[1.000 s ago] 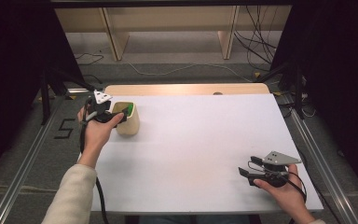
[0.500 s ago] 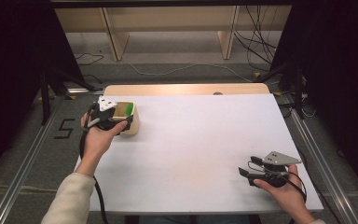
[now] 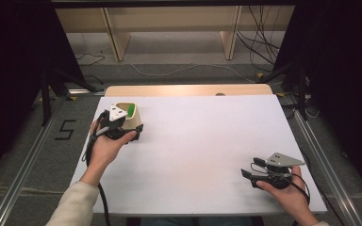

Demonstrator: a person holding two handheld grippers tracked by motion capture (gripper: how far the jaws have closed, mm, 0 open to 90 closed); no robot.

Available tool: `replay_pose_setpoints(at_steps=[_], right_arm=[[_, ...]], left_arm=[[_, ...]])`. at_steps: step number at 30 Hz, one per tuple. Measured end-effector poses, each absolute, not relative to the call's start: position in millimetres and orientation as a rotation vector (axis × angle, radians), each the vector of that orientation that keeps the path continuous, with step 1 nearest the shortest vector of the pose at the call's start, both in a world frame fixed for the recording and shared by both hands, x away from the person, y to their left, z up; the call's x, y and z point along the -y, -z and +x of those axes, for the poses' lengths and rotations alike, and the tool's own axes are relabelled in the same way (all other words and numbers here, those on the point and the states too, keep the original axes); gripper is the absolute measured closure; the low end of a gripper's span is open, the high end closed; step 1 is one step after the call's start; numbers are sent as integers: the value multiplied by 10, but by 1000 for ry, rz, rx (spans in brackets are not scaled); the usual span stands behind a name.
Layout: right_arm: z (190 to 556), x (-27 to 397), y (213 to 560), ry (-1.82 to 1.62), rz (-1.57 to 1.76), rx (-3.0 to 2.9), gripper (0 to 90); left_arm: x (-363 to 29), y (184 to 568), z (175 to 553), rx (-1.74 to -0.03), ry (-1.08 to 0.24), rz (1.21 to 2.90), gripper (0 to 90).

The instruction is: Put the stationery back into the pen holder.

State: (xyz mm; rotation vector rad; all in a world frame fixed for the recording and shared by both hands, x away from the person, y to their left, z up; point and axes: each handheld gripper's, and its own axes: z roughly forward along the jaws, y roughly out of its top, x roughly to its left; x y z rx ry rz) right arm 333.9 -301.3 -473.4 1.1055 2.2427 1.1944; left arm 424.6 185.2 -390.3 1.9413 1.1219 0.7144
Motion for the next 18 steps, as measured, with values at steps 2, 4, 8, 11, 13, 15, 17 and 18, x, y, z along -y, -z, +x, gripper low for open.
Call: replay_pose_setpoints(at_steps=[2, 4, 8, 11, 13, 15, 17, 18], right_arm=[[3337, 3012, 4731, -1193, 1106, -2245, 308], [3336, 3010, 4731, -1194, 1106, -2245, 308], [3334, 3010, 4732, -1194, 1106, -2244, 307], [3334, 3009, 4732, -1194, 1105, -2245, 307], [3333, 3006, 4732, -1194, 1105, -2245, 307], [3331, 3004, 4732, -1193, 1105, -2244, 307], [3331, 3005, 4731, -1193, 1103, -2246, 307], [3330, 3004, 4731, -1194, 1103, -2245, 307]], left_arm=[[-1817, 3919, 4231, -1114, -705, 1940, 247], [-1792, 3932, 4218, -1104, -700, 1953, 247], [-1741, 3959, 4187, -1082, -695, 1960, 247], [-1703, 3976, 4161, -1066, -685, 1967, 247], [-1678, 3984, 4143, -1059, -679, 1976, 247], [-1651, 3996, 4126, -1050, -674, 1975, 247], [-1630, 4007, 4108, -1038, -665, 1982, 247], [-1616, 4018, 4100, -1035, -663, 1981, 247]])
